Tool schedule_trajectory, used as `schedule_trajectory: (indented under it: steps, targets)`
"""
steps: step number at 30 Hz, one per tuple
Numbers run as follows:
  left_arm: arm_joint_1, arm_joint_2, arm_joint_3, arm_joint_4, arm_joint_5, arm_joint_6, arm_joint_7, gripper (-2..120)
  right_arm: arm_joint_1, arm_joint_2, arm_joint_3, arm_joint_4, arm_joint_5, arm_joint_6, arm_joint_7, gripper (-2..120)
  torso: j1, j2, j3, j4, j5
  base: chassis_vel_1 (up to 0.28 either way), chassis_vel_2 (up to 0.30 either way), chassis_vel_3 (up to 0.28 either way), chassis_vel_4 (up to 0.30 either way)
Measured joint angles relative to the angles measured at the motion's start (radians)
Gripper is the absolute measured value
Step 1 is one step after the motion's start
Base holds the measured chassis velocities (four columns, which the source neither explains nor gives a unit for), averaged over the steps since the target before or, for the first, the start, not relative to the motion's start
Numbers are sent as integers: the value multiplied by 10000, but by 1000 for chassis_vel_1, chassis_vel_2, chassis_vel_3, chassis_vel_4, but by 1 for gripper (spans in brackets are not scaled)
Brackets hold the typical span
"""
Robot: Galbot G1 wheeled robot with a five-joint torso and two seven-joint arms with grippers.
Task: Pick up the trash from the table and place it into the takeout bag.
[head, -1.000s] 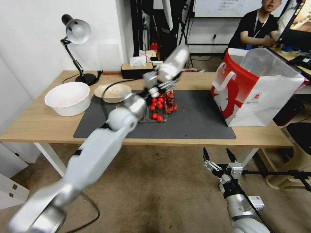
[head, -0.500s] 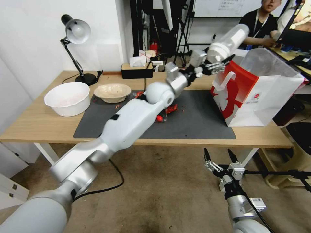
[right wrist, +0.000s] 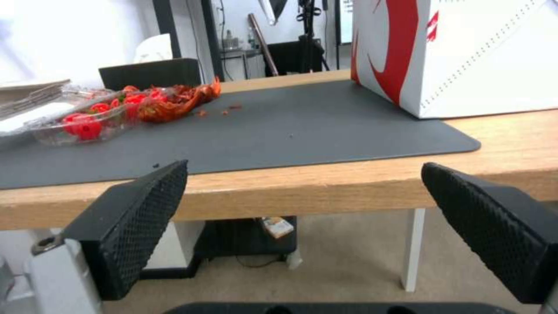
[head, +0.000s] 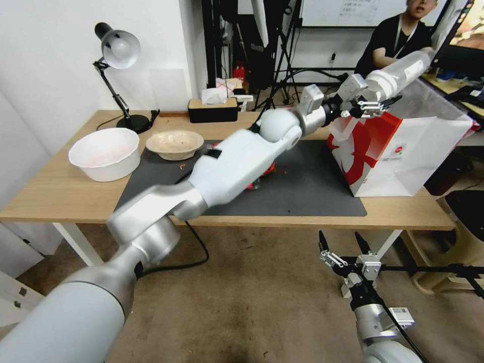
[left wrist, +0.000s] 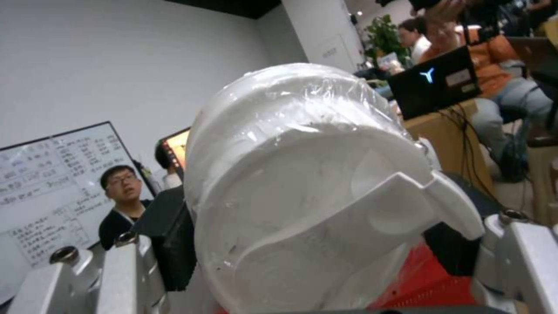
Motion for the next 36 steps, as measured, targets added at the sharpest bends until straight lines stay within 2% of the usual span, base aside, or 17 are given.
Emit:
schedule_trajectory:
  steps: [8,19,23,25,27,36]
  targets:
    - [-289,-11,215,186,210,207,318,73,-3,3,-46,-35,7,30,-14,100,0,0,0,-1,0,0,0,0,0]
    - [-486,-28,386,235,413,237,375,73,32,-10,-62,-35,20,31,-16,100,0,0,0,-2,0,0,0,0,0]
    - [-571,-26,434,298,477,221,382,85,1,3,-64,-35,16,51,-13,100,0,0,0,-1,0,0,0,0,0]
    - [-581,-24,437,303,491,218,383,87,-7,4,-65,-35,15,59,-12,100,0,0,0,-1,0,0,0,0,0]
    - [-637,-21,439,306,512,212,372,99,-39,3,-64,-27,7,73,-7,100,0,0,0,-1,0,0,0,0,0]
    - [-764,-20,347,272,501,225,92,100,-43,10,-65,-95,-11,120,-12,100,-1,0,0,-1,-1,0,0,0,0]
